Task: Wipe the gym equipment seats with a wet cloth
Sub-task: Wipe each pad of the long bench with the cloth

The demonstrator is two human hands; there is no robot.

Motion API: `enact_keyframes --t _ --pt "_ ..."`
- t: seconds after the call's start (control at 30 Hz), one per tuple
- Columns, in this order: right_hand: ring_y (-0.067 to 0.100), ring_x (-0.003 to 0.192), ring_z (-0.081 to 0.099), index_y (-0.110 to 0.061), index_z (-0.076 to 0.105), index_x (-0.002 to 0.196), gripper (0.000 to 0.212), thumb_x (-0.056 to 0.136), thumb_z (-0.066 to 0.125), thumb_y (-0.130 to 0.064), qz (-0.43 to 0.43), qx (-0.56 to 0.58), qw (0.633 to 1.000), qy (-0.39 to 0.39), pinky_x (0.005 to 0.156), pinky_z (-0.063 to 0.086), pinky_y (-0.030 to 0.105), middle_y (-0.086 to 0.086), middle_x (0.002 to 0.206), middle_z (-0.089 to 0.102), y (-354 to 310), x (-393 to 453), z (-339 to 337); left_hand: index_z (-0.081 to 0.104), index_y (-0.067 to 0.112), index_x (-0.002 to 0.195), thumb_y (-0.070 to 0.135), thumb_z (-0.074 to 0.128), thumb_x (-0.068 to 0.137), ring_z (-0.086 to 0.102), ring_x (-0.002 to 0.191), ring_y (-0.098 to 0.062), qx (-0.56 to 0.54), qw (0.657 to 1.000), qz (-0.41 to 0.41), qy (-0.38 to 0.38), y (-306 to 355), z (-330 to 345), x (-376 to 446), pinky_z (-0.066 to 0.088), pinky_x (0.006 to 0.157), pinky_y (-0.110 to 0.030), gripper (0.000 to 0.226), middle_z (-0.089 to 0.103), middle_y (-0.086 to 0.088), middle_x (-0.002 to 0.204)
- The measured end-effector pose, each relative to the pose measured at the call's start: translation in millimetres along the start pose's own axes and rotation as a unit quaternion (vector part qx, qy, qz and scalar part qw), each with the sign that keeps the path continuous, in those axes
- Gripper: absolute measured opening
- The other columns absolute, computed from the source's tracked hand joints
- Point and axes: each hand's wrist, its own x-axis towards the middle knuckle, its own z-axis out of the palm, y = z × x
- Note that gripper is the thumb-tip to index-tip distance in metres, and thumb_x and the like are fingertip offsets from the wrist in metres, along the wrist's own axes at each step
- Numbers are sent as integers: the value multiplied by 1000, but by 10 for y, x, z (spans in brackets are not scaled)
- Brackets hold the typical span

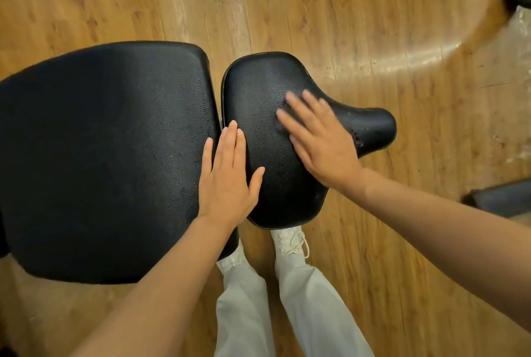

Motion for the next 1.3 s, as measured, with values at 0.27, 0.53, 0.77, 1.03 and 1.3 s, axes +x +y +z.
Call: enact_keyframes --t 0.27,0.53,0.77,1.03,1.3 --pt "35 145 33 -18 38 150 46 105 47 -18 -100 -27 995 -6 122 21 45 8 158 32 -49 -681 97 31 3 152 32 38 100 26 148 -28 -27 998 18 48 123 67 -65 25 120 -48 59 27 -17 160" --pt "40 140 40 -4 51 144 41 103 49 -10 84 -39 991 97 118 28 49 19 152 43 256 -221 -70 31 6 153 27 39 100 20 150 -28 -47 995 77 47 206 152 -114 18 122 -44 57 25 -15 161" --pt "40 143 34 -11 48 146 44 103 52 -9 10 29 998 63 118 29 54 14 154 41 -99 -956 154 31 4 153 31 41 100 18 150 -31 -73 994 68 51 280 161 -138 19 122 -47 60 23 -17 161" --pt "22 154 6 -15 36 147 39 108 38 -19 0 87 996 28 124 16 43 8 156 28 -382 -1432 442 33 2 151 30 41 100 18 150 -33 -88 991 66 77 282 261 -146 19 122 -49 59 24 -18 161" --pt "38 141 40 -3 54 141 39 103 48 -14 140 -29 976 164 120 21 48 22 150 44 31 -567 92 31 2 152 33 38 100 16 151 -32 -79 993 65 64 281 262 -156 16 123 -47 61 22 -17 162"
